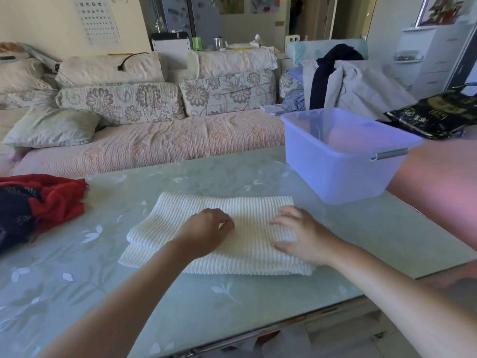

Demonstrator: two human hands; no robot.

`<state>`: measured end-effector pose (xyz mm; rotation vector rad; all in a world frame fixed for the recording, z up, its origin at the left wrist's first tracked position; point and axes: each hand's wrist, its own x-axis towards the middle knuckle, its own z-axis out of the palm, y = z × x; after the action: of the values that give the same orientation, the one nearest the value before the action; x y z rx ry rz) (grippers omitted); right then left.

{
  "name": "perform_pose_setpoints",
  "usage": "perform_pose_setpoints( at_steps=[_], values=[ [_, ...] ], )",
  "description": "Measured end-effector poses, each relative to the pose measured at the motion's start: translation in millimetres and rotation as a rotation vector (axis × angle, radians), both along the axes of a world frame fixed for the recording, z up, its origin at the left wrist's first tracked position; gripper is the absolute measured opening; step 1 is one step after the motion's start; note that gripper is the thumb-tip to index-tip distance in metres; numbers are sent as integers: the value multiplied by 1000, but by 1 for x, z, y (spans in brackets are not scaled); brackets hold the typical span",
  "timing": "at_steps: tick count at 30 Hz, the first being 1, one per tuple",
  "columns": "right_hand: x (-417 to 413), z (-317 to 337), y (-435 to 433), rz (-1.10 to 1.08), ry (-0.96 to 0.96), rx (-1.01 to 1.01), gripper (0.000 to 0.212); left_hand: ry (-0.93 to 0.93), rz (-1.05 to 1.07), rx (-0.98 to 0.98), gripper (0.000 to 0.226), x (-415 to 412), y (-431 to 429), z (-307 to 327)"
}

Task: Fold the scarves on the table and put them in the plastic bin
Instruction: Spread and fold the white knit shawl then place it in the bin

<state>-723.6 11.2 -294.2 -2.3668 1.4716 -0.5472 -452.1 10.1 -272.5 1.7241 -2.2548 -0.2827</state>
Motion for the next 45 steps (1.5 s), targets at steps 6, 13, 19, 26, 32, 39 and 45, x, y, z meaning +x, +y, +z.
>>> perform_pose_setpoints(
  at_steps=[6, 13, 19, 26, 32, 39, 45],
  values=[
    [-4, -8, 12, 149, 413, 131, 113, -314, -20, 31, 79, -10, 3, -47],
    [25, -4, -5, -156, 459, -313, 54, -335, 62, -82, 88, -7, 8, -49],
    [84, 55, -16, 27, 44, -840, 55, -208, 78, -83, 51, 10, 9, -36],
    [181, 48, -19, 226, -98, -682, 52, 1499, 253, 330, 47, 94, 11, 32],
    [247, 28, -9, -118, -206, -534, 90, 1089, 116, 328, 80, 143, 35, 43],
    [261, 37, -25, 35, -464, -78, 101, 873, 433, 82, 53, 161, 12, 18],
    [245, 37, -46, 80, -85, -140, 50, 268, 593, -4, 75, 182, 4, 15]
  ],
)
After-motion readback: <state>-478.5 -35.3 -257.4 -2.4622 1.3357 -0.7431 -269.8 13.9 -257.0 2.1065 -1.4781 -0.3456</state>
